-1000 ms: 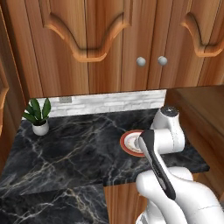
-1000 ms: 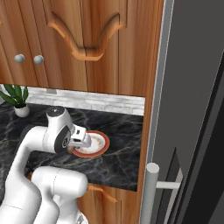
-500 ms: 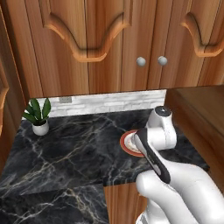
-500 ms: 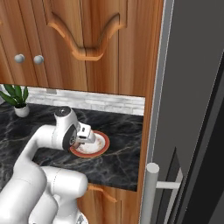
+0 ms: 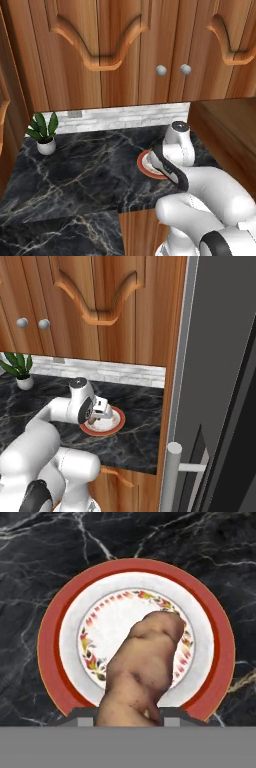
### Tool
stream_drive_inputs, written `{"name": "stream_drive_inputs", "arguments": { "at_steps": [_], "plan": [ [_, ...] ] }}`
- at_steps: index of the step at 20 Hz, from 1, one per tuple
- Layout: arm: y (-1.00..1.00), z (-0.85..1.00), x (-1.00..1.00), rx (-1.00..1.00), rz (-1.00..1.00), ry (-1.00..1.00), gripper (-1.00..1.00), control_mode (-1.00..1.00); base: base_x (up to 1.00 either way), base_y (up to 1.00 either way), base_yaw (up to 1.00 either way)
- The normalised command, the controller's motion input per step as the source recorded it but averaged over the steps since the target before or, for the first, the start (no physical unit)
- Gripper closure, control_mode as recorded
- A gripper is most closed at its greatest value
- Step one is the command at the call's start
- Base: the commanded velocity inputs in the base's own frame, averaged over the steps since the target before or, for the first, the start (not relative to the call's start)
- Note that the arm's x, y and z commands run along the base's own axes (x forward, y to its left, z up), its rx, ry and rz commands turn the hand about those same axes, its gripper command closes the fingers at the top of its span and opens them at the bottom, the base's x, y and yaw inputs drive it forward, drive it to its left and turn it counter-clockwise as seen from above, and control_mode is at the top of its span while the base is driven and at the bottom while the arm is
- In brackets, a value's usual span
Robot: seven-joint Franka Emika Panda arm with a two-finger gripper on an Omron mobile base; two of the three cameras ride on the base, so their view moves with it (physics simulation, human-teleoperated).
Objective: Pick potato from the fridge and place it on the plate on the counter.
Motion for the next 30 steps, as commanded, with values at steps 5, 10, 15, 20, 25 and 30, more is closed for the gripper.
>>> {"name": "stream_drive_inputs", "arguments": {
  "at_steps": [5, 10, 15, 20, 25, 30],
  "plan": [
    [0.00, -0.36, 0.25, 0.00, 0.00, 0.00, 1.00, -1.00, 0.00, 0.00, 0.00],
    [0.00, -0.29, 0.29, 0.00, 0.00, 0.00, 1.00, -1.00, 0.00, 0.00, 0.00],
    [0.00, -0.23, 0.24, 0.00, 0.00, 0.00, -1.00, -1.00, 0.00, 0.00, 0.00],
    [0.01, 0.00, 0.00, 0.00, 0.00, 0.00, -1.00, -1.00, 0.00, 0.00, 0.00],
    [0.00, 0.02, 0.00, 0.00, 0.00, 0.00, -1.00, -1.00, 0.00, 0.00, 0.00],
    [0.00, 0.30, -0.29, 0.00, 0.00, -0.04, -1.00, -1.00, 0.00, 0.00, 0.00]
  ]
}}
